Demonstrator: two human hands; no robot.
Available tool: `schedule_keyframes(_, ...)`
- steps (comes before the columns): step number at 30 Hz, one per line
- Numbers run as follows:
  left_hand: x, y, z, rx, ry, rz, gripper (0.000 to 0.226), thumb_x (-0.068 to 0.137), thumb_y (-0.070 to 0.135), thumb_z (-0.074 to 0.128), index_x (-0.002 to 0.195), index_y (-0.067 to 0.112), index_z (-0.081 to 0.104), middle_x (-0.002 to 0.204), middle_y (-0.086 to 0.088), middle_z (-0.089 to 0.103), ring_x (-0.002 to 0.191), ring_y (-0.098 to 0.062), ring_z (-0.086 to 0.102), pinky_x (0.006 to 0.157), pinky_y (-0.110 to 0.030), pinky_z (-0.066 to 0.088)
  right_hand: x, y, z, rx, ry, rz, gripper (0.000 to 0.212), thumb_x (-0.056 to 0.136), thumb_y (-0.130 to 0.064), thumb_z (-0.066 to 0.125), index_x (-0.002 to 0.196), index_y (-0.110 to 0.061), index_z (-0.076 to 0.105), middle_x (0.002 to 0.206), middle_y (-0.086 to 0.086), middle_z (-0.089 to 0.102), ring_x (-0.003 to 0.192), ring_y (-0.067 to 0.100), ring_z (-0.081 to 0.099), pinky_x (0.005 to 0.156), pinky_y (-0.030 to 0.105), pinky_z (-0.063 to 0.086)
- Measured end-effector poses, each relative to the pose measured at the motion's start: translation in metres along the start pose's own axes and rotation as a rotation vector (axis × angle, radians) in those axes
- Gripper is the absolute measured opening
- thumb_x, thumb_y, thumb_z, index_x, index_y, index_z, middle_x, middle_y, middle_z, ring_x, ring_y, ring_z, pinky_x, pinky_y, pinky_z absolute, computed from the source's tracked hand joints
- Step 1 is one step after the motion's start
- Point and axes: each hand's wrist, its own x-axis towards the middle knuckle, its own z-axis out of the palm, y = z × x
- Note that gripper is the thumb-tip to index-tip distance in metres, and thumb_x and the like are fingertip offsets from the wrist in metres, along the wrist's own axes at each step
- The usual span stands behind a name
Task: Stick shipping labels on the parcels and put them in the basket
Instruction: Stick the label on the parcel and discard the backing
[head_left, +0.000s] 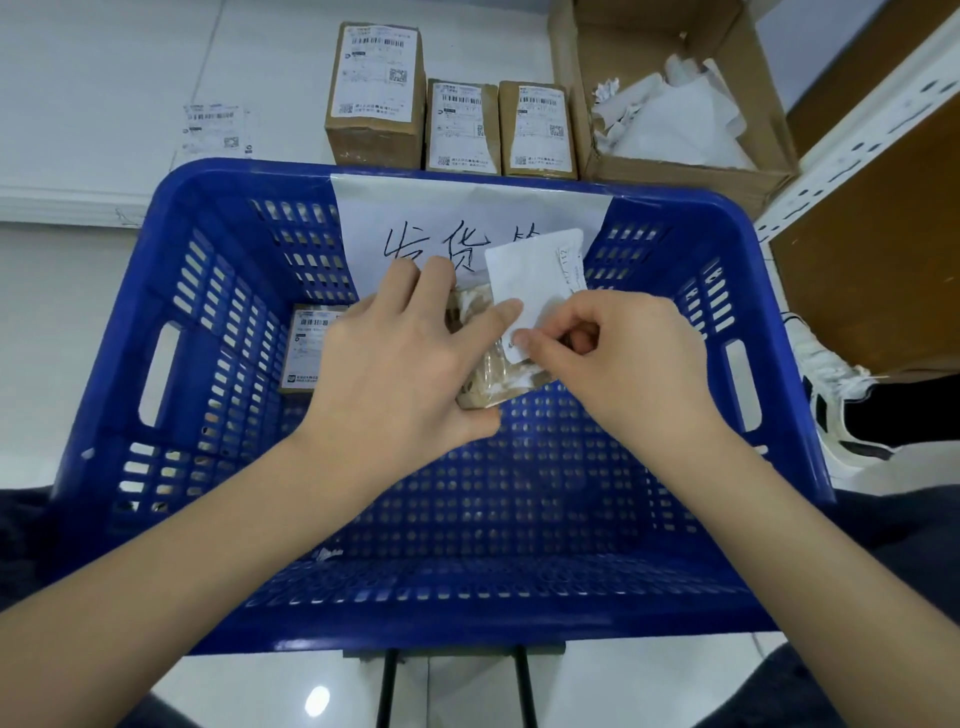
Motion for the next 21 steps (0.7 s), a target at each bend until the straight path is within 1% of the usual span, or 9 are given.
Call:
schedule_keyframes(2,-0.003,0.002,0.001,0.004,-0.019,0.009,0.073,0.046,0.044,0.084,0.114,0.019,0.070,0.090,-0.016,0.058,0.078,-0.033,0.056,0.057,-0.027,0.027,0.003,0.002,-0.002,-0.130,-0.001,0.031,0.048,0.073,-0.064,0.066,0.062,-0.025,0.040,0.062,-0.008,0.048,0.061,0.009,0.047,0.054,0.030,0.035)
schedule_keyframes(4,-0.005,0.003,0.002,-0.010,-0.035,0.005,0.073,0.046,0.044,0.085,0.113,0.019,0.070,0.089,-0.016,0.058,0.077,-0.033,0.057,0.055,-0.027,0.028,0.005,0.005,-0.004,-0.169,-0.015,0.025,0.055,0.068,-0.068,0.066,0.062,-0.022,0.036,0.062,-0.008,0.046,0.060,0.010,0.045,0.053,0.027,0.033)
schedule_keyframes(6,-0.004,0.001,0.000,-0.045,-0.035,-0.013,0.070,0.050,0.048,0.081,0.114,0.020,0.070,0.089,-0.016,0.058,0.077,-0.033,0.057,0.053,-0.025,0.027,0.006,0.007,-0.005,-0.053,-0.023,-0.007,0.050,0.069,-0.061,0.070,0.065,-0.022,0.039,0.064,-0.008,0.046,0.060,0.007,0.043,0.053,0.026,0.034)
schedule_keyframes(9,0.000,-0.001,-0.004,-0.082,-0.024,-0.042,0.069,0.053,0.051,0.068,0.115,0.021,0.069,0.090,-0.015,0.057,0.079,-0.033,0.057,0.051,-0.024,0.026,0.010,0.012,-0.010,0.133,0.064,-0.010,0.038,0.073,-0.045,0.075,0.083,-0.019,0.049,0.077,-0.010,0.051,0.068,0.005,0.046,0.063,0.027,0.043)
schedule_keyframes(11,0.001,-0.002,-0.007,-0.068,-0.022,-0.036,0.069,0.054,0.052,0.066,0.117,0.023,0.068,0.091,-0.015,0.057,0.080,-0.033,0.057,0.052,-0.021,0.020,0.013,0.015,-0.015,0.189,0.095,0.019,0.041,0.072,-0.044,0.076,0.094,-0.020,0.051,0.086,-0.010,0.053,0.072,0.004,0.048,0.066,0.023,0.044)
schedule_keyframes(13,0.002,-0.004,-0.009,-0.059,-0.019,-0.029,0.068,0.056,0.054,0.065,0.117,0.024,0.068,0.092,-0.014,0.058,0.081,-0.032,0.057,0.053,-0.017,0.010,0.015,0.017,-0.016,0.258,0.059,0.048,0.043,0.072,-0.044,0.076,0.099,-0.022,0.051,0.093,-0.009,0.056,0.077,0.006,0.052,0.069,0.020,0.045)
schedule_keyframes(16,0.003,-0.006,-0.009,-0.057,-0.010,-0.025,0.067,0.057,0.054,0.063,0.117,0.025,0.068,0.093,-0.013,0.058,0.082,-0.032,0.057,0.059,-0.013,0.007,0.016,0.017,-0.011,0.280,0.003,0.061,0.037,0.076,-0.042,0.074,0.101,-0.025,0.053,0.100,-0.009,0.057,0.083,0.006,0.055,0.070,0.017,0.045)
schedule_keyframes(18,0.003,-0.008,-0.008,-0.074,-0.013,-0.038,0.067,0.058,0.056,0.059,0.118,0.026,0.068,0.093,-0.012,0.057,0.083,-0.031,0.057,0.053,-0.015,0.011,0.018,0.016,-0.011,0.337,-0.042,0.061,0.031,0.080,-0.037,0.072,0.104,-0.025,0.056,0.099,-0.011,0.059,0.083,0.000,0.056,0.068,0.011,0.046)
schedule_keyframes(21,0.005,-0.011,-0.005,-0.129,0.005,-0.054,0.071,0.059,0.060,0.053,0.122,0.028,0.065,0.093,-0.011,0.056,0.083,-0.031,0.057,0.051,-0.021,0.029,0.019,0.011,-0.016,0.567,-0.095,0.083,0.018,0.088,-0.030,0.065,0.105,-0.026,0.061,0.098,-0.013,0.065,0.084,-0.007,0.059,0.073,0.009,0.049)
